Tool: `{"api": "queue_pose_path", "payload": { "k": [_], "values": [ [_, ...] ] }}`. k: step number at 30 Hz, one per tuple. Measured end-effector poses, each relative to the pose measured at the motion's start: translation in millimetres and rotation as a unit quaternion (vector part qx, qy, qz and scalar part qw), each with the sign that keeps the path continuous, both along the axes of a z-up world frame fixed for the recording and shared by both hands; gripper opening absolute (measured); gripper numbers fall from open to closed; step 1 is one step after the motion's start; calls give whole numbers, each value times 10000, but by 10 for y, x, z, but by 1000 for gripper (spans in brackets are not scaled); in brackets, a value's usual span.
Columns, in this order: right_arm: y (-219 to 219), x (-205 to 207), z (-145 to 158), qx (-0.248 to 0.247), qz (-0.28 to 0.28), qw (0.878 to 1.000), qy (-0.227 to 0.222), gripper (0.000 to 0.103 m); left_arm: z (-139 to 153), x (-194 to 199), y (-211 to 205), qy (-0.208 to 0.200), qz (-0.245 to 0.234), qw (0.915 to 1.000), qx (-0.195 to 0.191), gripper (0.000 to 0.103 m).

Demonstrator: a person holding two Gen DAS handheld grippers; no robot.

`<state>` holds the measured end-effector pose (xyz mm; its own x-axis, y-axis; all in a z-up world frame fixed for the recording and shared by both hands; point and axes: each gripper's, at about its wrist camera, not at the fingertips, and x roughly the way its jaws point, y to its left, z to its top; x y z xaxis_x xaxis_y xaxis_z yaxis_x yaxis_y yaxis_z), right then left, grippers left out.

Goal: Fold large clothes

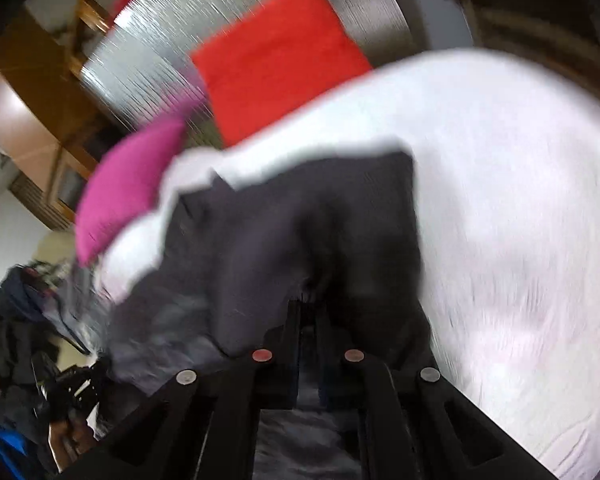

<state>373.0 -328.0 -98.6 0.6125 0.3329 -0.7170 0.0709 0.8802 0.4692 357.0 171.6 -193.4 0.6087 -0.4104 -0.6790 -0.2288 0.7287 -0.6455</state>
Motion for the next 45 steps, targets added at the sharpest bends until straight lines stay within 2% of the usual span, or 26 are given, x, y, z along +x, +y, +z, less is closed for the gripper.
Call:
{"api": "queue_pose_path", "payload": {
  "k": [5,8,11,13,15,16,17,18,19,20,22,25,26,27,28,30,32,34,35,36,37,39,40,42,43,45],
  "values": [
    [39,19,92,-54,68,10000,-46,6,84,2,29,170,-2,9998,79,14],
    [12,-10,71,-18,92,10000,24,6,129,-25,-1,103,-33,9996,252,22],
    [-46,-16,12,276,106,9995,123,7,170,-84,3,160,-71,9995,276,43],
    [-118,-35,24,597,57,9981,106,8,260,-125,-17,180,-47,9994,278,68],
    [-188,-75,55,874,-8,9962,46,10,358,-199,-36,99,-36,9997,232,77],
    [-226,-90,66,1036,-55,9946,27,17,404,-265,-55,50,-6,9996,269,80],
    [-261,-97,70,1243,-102,9922,20,37,445,-329,-52,-3,16,9995,316,81],
    [-277,-90,74,1429,-120,9897,6,53,488,-390,-60,-95,27,9993,360,83],
    [-288,-73,90,1633,-131,9865,-47,79,535,-472,-66,-187,3,9990,403,83],
    [-286,-68,107,1780,-188,9838,-125,81,552,-507,-77,-225,-19,9989,409,83],
    [-232,-18,100,1779,-198,9838,-42,81,615,-583,-80,-326,-8,9984,462,83],
    [-133,96,23,1733,-160,9845,197,81,741,-596,-132,-534,54,9952,818,83],
    [-105,148,-4,1584,-257,9864,365,67,776,-580,-163,-581,28,9938,952,83],
    [-95,164,-13,1369,-352,9888,474,44,801,-544,-208,-612,-11,9923,1079,83],
    [-81,198,-21,1162,-363,9905,645,9,819,-517,-245,-627,-38,9914,1146,83],
    [-16,167,106,803,-281,9949,541,9,859,-439,-329,-664,-78,9892,1305,83],
    [56,25,338,426,-201,9987,208,9,944,-382,-404,-808,-132,9864,1424,83],
    [113,-30,369,183,-174,9995,186,9,1009,-332,-468,-977,-139,9829,1557,83],
    [153,-17,271,-70,-136,9993,354,9,1019,-287,-523,-1027,-159,9819,1581,83],
    [172,34,150,-151,-108,9982,566,12,1012,-239,-572,-1018,-192,9821,1576,83],
    [144,33,42,-9,-111,9980,628,13,971,-149,-658,-939,-299,9835,1518,83],
    [113,-23,62,154,-168,9989,416,15,893,-35,-772,-763,-445,9851,1473,83],
    [111,-51,94,127,-173,9992,348,21,855,24,-858,-643,-502,9844,1561,83],
    [105,-163,269,-82,-186,9998,73,48,839,99,-1012,-629,-590,9803,1778,83],
    [83,-232,363,-182,-269,9994,-85,72,860,105,-1084,-711,-636,9771,1904,83],
    [61,-363,573,-372,-514,9970,-433,76,909,94,-1218,-904,-694,9690,2190,83]
  ]
}}
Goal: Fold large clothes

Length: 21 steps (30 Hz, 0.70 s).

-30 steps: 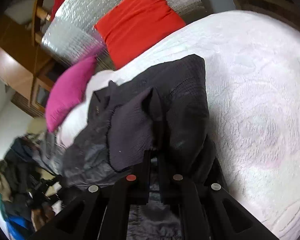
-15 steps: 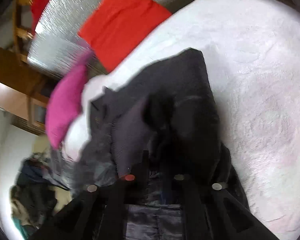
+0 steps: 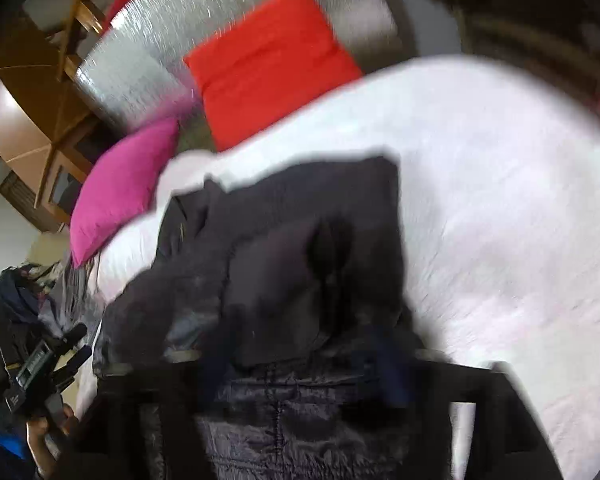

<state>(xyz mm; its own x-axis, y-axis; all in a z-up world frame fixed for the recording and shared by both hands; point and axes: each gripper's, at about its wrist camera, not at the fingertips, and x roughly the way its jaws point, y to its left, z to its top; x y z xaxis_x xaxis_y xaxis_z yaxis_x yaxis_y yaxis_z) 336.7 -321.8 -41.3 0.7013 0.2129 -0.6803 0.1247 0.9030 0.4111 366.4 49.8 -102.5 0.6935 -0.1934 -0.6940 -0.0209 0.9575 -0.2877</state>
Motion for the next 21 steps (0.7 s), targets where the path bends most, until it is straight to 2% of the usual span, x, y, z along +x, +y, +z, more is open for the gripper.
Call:
{"api": "queue_pose_path", "payload": {
  "k": [3,6,8,11,14,21],
  "values": [
    [76,-85,254,318,209,9980,-502,76,-80,36,-192,-30,-83,9986,520,83],
    [317,27,277,1132,1031,9858,-685,76,-320,134,-310,257,-180,9958,858,83],
    [444,186,127,1572,1323,9771,-555,76,-465,165,-351,379,-197,9939,1018,83],
    [474,440,-278,2153,1374,9668,73,76,-564,150,-414,303,-239,9913,1260,83],
    [473,609,-658,2209,1194,9666,511,73,-595,163,-434,307,-284,9901,1341,85],
    [588,733,-636,1902,1040,9734,748,71,-653,168,-448,282,-307,9894,1392,86]
  ]
}}
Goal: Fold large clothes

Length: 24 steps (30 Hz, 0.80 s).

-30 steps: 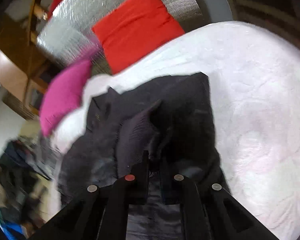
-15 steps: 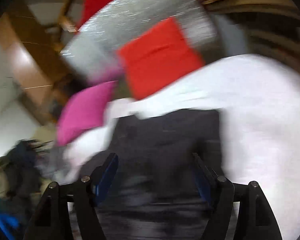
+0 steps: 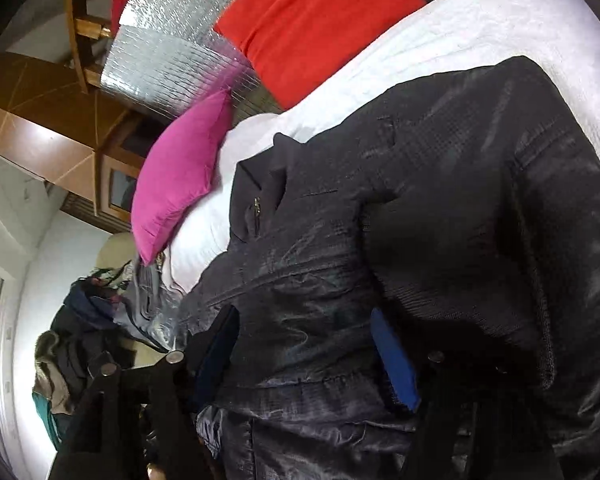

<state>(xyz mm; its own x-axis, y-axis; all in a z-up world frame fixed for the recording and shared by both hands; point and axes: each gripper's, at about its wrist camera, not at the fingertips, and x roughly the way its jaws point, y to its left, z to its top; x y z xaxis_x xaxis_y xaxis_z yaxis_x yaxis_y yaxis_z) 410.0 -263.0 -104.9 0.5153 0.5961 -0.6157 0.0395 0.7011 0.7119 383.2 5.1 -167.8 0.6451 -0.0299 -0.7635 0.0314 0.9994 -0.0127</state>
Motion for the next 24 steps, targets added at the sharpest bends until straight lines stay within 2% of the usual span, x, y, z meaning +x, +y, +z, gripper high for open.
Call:
{"api": "queue_pose_path", "payload": {
  "k": [4,7,11,14,17,19,20,22,23,24],
  "values": [
    [107,25,178,-469,-132,9988,10,73,-15,13,4,21,-12,10000,-31,88],
    [194,28,338,-296,58,9991,-283,73,-40,24,-13,-25,-15,10000,-8,89],
    [312,212,392,-22,269,9990,-358,74,-6,35,-21,30,-6,10000,-8,90],
    [361,432,194,299,269,9992,-16,75,169,-6,24,-25,-68,9997,-243,90],
    [324,546,-65,168,114,9993,321,75,366,-85,68,-367,-13,9986,-370,90],
    [358,558,-112,18,144,9994,305,73,353,-93,20,-289,-185,9983,-477,90],
    [369,547,-103,-29,148,9995,287,73,275,-74,-57,-109,-387,9984,-390,90],
    [390,540,-90,-165,140,9992,338,73,-33,-21,-258,412,-712,9964,197,90],
    [391,531,-65,-200,124,9991,360,73,-67,-58,-292,223,-755,9963,353,91],
    [405,490,15,-286,110,9990,318,75,-55,-80,-284,136,-728,9966,352,92]
  ]
}}
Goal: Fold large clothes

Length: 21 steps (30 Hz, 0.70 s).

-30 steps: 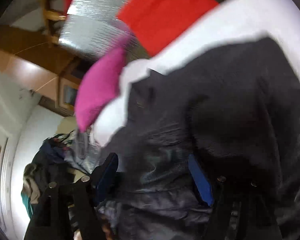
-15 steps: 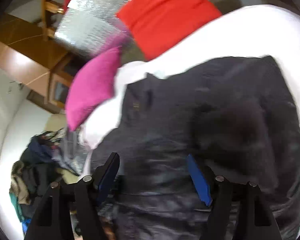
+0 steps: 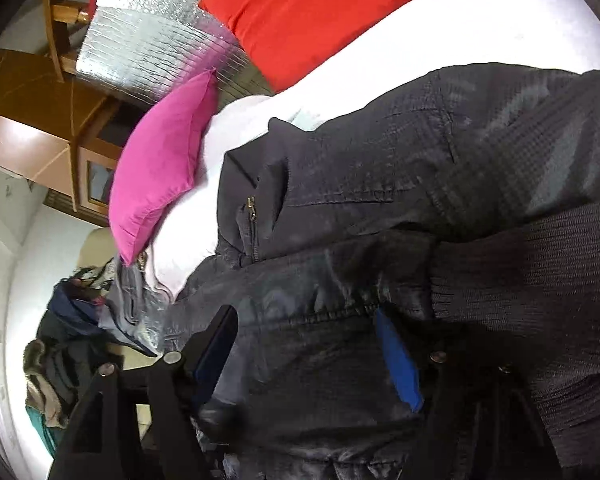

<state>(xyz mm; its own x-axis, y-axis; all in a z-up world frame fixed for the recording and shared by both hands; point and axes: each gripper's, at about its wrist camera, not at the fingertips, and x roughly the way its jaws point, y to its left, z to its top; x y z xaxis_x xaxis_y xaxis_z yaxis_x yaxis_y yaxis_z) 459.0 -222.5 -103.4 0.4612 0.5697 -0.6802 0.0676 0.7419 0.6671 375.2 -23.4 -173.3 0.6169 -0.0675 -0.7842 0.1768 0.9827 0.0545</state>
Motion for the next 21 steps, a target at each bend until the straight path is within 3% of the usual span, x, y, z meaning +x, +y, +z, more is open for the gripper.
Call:
{"api": "queue_pose_path", "payload": {
  "k": [3,5,8,10,11,12,13,15,19,21],
  "values": [
    [28,-177,292,20,171,9989,-445,75,151,-29,127,39,146,9990,-419,92],
    [31,-373,400,364,347,9969,-601,75,315,-138,250,-231,269,9978,-567,92],
    [57,-589,327,372,593,9960,-548,77,445,-279,474,-571,537,9956,-515,92],
    [89,-608,169,317,712,9963,-361,78,357,-248,620,-404,757,9955,-409,92],
    [61,-579,-6,129,596,9981,-135,77,173,-149,742,37,983,9947,-295,92],
    [46,-546,-108,265,544,9982,-39,77,29,-91,838,330,1052,9931,-398,94],
    [29,-525,-154,384,526,9979,-40,77,-36,-76,912,379,1014,9922,-623,94],
    [44,-512,-100,342,525,9980,-62,77,20,-90,908,350,951,9933,-551,94],
    [-3,-586,254,221,670,9960,-549,77,299,-219,986,-103,790,9936,-801,94],
    [-88,-556,372,306,551,9959,-653,77,391,-306,1145,-411,960,9921,-696,94]
  ]
}}
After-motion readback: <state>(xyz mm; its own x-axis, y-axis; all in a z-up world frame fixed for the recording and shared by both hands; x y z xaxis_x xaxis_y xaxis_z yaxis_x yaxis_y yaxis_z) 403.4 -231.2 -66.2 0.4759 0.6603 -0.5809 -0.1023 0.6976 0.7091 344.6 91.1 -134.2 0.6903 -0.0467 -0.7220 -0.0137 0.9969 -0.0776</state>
